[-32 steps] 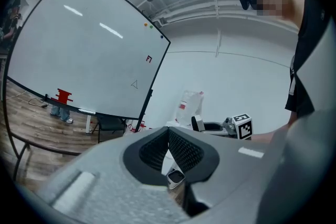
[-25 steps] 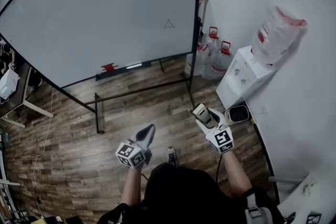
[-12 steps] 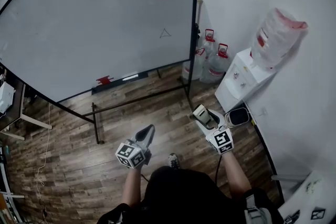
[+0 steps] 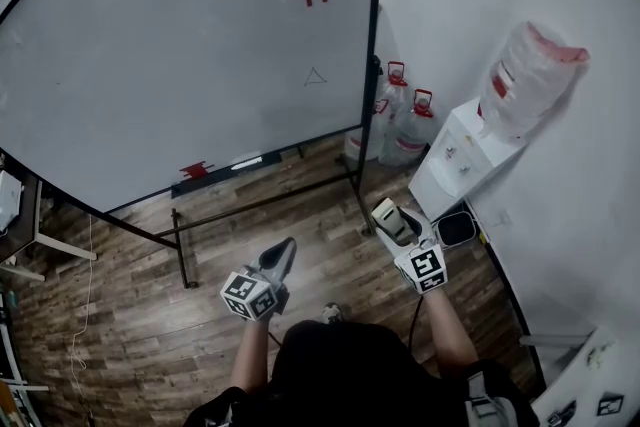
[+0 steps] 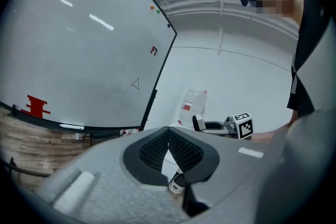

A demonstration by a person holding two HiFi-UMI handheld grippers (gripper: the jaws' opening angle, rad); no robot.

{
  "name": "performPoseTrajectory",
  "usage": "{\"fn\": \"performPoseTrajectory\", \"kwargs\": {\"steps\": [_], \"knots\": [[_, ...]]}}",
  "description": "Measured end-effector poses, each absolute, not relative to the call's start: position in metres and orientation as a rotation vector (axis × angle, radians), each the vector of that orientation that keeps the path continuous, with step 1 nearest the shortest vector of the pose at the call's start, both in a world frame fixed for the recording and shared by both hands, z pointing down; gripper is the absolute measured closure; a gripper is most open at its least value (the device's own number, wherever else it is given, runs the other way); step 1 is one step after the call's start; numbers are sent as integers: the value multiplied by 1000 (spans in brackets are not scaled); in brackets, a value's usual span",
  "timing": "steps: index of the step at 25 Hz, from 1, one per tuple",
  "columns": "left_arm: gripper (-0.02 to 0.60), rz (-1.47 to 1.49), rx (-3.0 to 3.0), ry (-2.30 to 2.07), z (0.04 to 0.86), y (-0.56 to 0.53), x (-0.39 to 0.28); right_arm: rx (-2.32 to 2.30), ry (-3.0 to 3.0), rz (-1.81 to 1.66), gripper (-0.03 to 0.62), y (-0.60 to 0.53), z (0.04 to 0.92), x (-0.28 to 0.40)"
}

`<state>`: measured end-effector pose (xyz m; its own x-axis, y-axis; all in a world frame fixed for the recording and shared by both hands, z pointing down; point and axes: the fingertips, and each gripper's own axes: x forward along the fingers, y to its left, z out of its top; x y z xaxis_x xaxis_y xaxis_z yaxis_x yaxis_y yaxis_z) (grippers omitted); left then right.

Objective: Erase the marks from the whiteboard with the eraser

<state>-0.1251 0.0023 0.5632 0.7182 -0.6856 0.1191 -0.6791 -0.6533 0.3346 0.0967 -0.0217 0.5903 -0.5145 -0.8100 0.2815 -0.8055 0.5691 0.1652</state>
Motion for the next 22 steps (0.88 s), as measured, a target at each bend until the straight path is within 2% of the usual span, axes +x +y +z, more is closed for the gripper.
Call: {"fn": "performPoseTrajectory", "kwargs": {"steps": [9, 22], "knots": [[571, -7, 2582, -1017, 573, -28, -125, 1326, -2488, -35, 337, -47, 593, 80], [571, -32, 2545, -1145, 561, -61, -112, 1227, -2536, -57, 337, -95, 586, 101]]}}
